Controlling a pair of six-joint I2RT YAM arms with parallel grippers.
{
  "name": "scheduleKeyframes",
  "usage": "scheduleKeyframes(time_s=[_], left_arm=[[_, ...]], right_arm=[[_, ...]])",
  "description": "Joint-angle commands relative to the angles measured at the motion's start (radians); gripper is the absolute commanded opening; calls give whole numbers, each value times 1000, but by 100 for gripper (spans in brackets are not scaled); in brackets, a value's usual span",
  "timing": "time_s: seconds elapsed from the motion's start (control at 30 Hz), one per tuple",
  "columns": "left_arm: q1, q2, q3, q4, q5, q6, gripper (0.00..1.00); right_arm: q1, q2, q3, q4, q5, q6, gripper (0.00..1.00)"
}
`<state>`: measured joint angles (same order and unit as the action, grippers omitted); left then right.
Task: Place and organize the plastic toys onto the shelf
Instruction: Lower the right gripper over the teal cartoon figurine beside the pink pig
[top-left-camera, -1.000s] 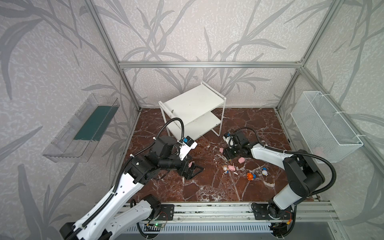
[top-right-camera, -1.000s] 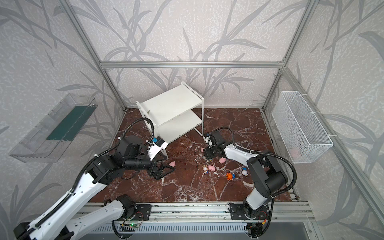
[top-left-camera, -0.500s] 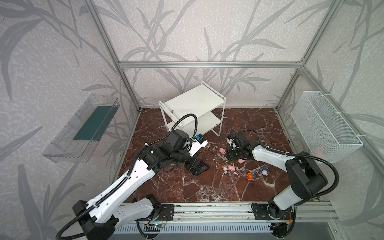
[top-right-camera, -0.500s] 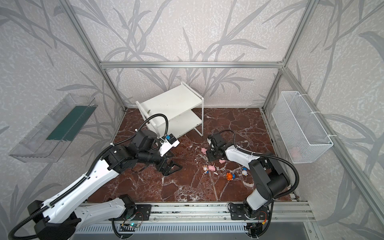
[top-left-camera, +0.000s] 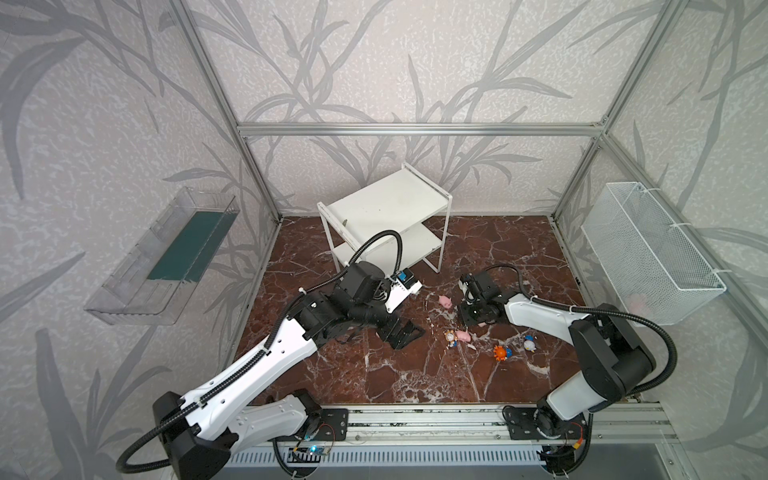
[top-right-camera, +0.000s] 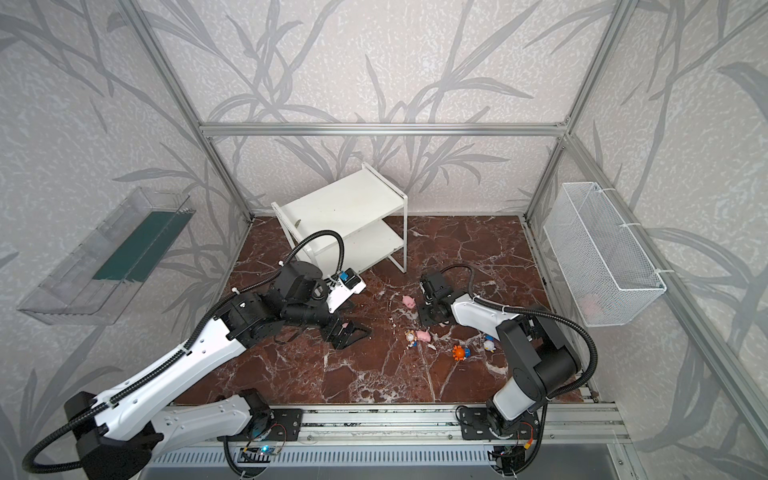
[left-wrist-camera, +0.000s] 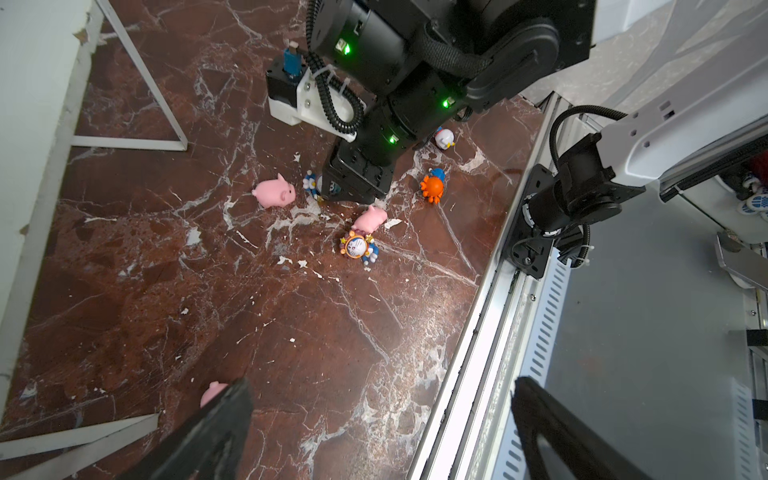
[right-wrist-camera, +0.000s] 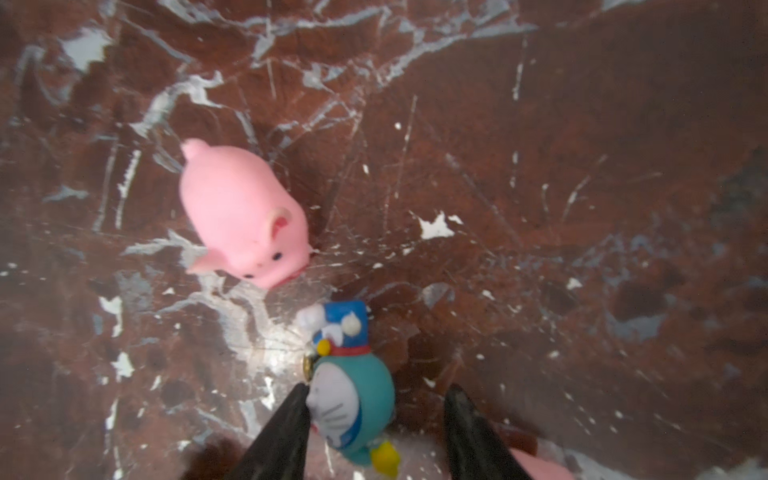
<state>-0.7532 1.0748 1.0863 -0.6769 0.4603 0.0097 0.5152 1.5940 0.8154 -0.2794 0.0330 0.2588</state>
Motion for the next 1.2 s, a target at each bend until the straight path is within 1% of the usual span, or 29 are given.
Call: scheduleKeyframes(time_s=[0.0, 0.3, 0.53, 0.67, 0.83, 1.03, 1.1, 1.17], left_arm=[[-2, -31, -18, 51, -11, 35, 99], [-2, -40, -38, 45, -36, 39, 99], [0, -33, -36, 46, -41, 42, 99], [6, -31, -35, 46, -43, 44, 99], [10, -32, -39, 47, -48, 44, 99], [12, -34, -43, 42, -58, 48, 99], [13, -38, -45, 43, -64, 50, 99], [16, -42, -46, 41, -72, 53, 99]], right_arm=[[-7, 8, 51, -69, 102, -14, 53], [-42, 15, 109, -105, 102, -36, 59], [-40, 7, 118, -177, 21, -83, 65], [-35, 36, 134, -219, 13, -96, 66], [-36, 69, 151, -248, 34, -105, 66], [-48, 106, 185, -292, 130, -117, 67], [-61, 107, 196, -290, 155, -126, 67], [-80, 149, 221, -292, 159, -136, 67]])
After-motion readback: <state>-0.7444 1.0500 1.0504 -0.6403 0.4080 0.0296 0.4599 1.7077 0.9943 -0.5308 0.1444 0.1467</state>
